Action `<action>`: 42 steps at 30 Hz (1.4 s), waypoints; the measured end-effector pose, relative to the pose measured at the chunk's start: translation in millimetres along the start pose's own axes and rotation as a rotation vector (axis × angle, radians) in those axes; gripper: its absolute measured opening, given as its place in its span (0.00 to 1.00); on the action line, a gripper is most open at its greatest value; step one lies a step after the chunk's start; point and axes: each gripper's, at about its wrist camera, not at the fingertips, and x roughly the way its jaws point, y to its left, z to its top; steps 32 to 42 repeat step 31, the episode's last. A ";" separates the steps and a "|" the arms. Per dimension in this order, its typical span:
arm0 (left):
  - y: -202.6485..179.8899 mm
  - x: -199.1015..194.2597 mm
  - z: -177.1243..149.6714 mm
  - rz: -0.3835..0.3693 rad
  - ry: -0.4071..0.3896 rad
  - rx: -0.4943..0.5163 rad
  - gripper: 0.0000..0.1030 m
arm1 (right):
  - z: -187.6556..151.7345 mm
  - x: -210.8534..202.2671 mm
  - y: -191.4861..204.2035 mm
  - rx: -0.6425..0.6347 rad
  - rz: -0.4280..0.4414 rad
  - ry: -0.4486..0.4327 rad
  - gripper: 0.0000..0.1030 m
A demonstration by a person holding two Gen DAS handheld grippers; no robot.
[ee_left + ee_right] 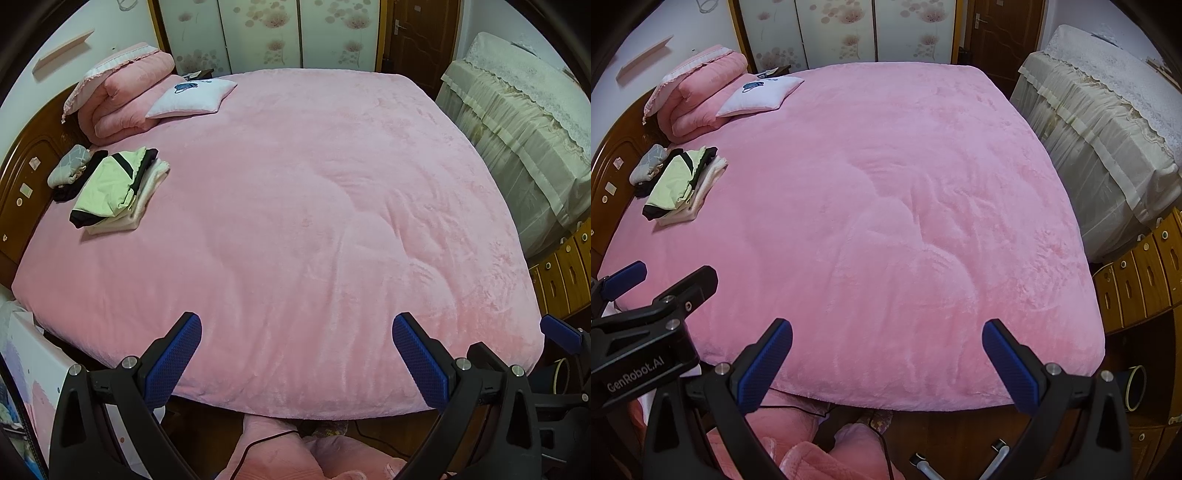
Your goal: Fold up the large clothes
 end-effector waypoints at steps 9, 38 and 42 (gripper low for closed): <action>-5.4 -1.5 4.0 0.025 -0.013 0.015 0.99 | 6.8 4.3 -11.4 -0.008 -0.009 -0.006 1.00; -0.6 5.1 22.0 0.035 -0.028 0.043 0.99 | 19.5 8.0 -17.5 -0.008 -0.012 0.001 1.00; -0.6 5.1 22.0 0.035 -0.028 0.043 0.99 | 19.5 8.0 -17.5 -0.008 -0.012 0.001 1.00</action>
